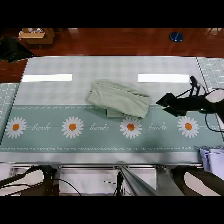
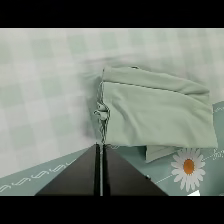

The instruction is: Fold the shirts.

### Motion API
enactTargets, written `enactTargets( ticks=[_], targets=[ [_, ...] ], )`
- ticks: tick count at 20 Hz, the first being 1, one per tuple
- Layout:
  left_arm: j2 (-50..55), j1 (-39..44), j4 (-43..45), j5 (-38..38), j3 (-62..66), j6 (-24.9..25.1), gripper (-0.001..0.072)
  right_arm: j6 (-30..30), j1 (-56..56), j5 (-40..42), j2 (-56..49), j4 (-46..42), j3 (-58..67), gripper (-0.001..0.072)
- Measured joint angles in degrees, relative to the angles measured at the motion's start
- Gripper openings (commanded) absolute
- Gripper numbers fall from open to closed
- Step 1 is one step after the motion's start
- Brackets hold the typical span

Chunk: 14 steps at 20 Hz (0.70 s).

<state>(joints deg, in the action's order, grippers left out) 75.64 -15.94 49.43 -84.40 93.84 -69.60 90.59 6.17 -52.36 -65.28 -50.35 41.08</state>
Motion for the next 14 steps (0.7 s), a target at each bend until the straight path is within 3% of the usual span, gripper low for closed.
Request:
enactTargets(
  ticks=[6, 7, 9, 10, 11, 14],
  targets=[
    [0.0, 0.0, 0.1, -0.2, 0.0, 0.1, 0.0062, -5.1, -8.1, 11.2, -8.9, 18.1, -4.0, 0.057],
    [0.0, 0.0, 0.1, -0.2, 0.0, 0.1, 0.0061, -5.6, -9.4, 13.1, -10.1, 20.3, -4.2, 0.0498],
    [0.0, 0.0, 0.1, -0.2, 0.0, 0.1, 0.0061, -6.0, -11.2, 16.0, -11.7, 23.4, -4.4, 0.0236],
    [0.0, 0.0, 0.1, -0.2, 0.0, 0.1, 0.0061, -6.3, -11.6, 17.0, -12.2, 24.3, -4.5, 0.0072],
    [0.0, 0.0, 0.1, -0.2, 0.0, 0.1, 0.0061, -6.6, -11.8, 17.6, -12.5, 25.4, -4.4, 0.0023],
    [0.0, 0.0, 0.1, -0.1, 0.0, 0.1, 0.0061, -9.4, -10.8, 16.0, -12.8, 26.6, -2.7, 0.0023]
  ],
)
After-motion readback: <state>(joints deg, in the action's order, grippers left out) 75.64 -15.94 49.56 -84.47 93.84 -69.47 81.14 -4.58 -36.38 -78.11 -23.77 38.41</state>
